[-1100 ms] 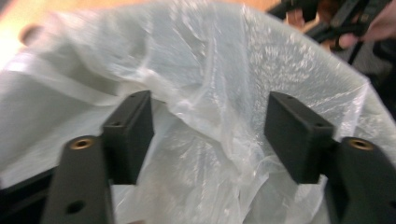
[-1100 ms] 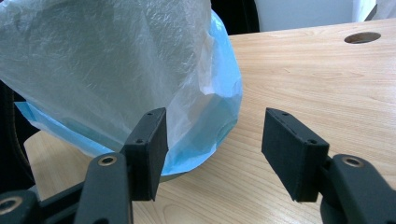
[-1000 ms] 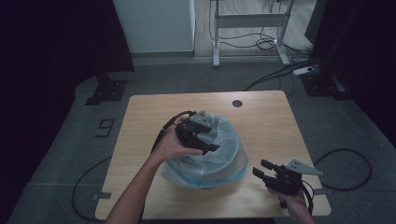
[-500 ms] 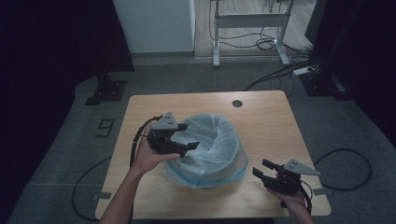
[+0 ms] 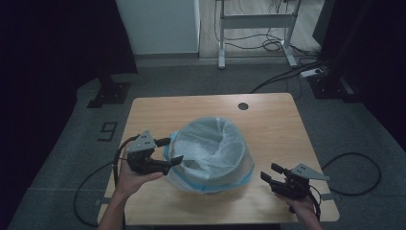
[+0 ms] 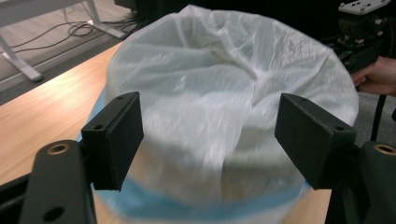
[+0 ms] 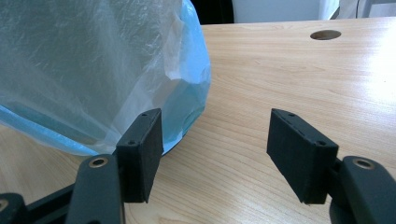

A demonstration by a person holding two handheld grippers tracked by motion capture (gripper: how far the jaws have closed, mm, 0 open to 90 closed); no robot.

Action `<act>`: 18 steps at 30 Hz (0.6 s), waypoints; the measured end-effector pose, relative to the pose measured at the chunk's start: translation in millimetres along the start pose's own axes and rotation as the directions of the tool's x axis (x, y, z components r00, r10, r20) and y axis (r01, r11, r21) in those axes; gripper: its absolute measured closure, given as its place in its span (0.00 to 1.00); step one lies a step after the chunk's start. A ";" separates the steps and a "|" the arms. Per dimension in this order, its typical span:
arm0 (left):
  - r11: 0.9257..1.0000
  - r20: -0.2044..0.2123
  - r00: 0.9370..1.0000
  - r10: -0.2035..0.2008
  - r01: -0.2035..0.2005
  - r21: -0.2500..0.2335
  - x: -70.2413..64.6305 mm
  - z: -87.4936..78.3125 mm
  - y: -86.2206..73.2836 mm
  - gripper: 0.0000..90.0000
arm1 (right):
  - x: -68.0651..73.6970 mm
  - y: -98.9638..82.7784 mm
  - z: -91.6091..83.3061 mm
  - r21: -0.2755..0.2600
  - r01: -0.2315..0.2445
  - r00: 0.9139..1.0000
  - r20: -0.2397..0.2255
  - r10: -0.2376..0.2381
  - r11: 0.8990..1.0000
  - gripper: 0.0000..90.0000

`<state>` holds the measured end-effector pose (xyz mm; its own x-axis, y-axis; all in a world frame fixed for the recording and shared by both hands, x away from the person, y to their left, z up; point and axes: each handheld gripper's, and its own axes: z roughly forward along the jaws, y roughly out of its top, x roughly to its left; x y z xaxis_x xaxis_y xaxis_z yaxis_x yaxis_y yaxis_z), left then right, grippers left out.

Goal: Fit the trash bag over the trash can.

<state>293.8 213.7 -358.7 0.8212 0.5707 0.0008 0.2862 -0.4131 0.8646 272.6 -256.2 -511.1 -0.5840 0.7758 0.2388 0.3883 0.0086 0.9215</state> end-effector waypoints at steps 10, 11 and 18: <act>0.999 -0.065 0.997 -0.048 0.049 0.012 5.2 -20.2 -44.5 0.26 | -2.3 -1.5 0.3 0.007 0.001 1.000 0.015 -0.001 1.000 0.39; 0.998 -0.071 0.996 -0.057 0.058 0.015 6.3 -21.2 -50.2 0.26 | -2.6 -2.0 0.6 0.009 0.003 1.000 0.021 -0.003 1.000 0.39; 0.991 -0.083 0.988 -0.128 0.130 0.020 17.1 -22.6 -84.8 0.27 | -7.8 -5.3 1.3 0.026 0.003 0.999 0.047 -0.004 1.000 0.39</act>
<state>272.3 274.5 -420.6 0.7339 0.6758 -0.0685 0.4005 -0.3490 0.8472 276.0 -261.5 -518.3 -0.5511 0.8048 0.2203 0.4048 0.0270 0.9140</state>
